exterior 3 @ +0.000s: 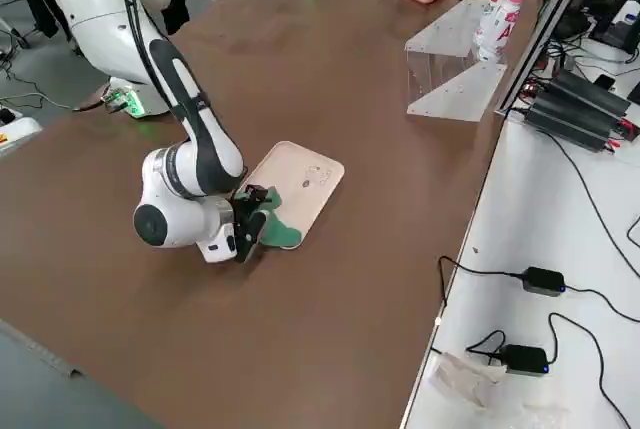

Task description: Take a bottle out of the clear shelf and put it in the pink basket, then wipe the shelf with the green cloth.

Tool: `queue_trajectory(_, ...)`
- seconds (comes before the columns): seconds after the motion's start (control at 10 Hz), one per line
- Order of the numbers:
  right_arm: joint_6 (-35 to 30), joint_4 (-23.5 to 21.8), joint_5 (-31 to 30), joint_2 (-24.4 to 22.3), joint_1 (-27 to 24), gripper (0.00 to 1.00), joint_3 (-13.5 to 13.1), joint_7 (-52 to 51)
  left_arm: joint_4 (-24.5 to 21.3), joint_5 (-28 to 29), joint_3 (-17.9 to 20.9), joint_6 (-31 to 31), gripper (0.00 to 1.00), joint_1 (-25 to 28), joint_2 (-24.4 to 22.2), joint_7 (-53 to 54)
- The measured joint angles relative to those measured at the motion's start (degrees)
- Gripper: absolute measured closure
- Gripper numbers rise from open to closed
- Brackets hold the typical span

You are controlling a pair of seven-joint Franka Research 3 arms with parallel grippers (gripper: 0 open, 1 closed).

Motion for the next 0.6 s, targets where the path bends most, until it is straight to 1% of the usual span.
queue_trajectory(0.1,0.1,0.0,0.0,0.1,0.0,0.48,0.0,0.0,-3.3,0.0,0.0,1.4,0.57,1.6,-2.7,0.8)
queue_trajectory(0.2,0.2,0.0,0.0,0.1,0.0,0.64,0.0,0.0,-8.2,0.0,0.0,5.4,0.57,1.8,-5.7,0.6)
queue_trajectory(0.4,0.3,0.0,0.0,0.1,0.2,0.94,0.0,0.0,-21.2,0.0,0.0,17.2,0.57,2.1,-11.9,-1.7)
queue_trajectory(0.5,0.3,0.0,0.0,0.1,0.6,0.96,0.0,0.0,-28.4,0.1,0.0,23.6,0.57,3.0,-15.1,-2.2)
queue_trajectory(0.6,0.2,0.0,0.0,0.1,1.1,0.96,0.1,0.0,-35.1,0.4,-0.1,28.5,0.57,4.6,-18.2,-2.3)
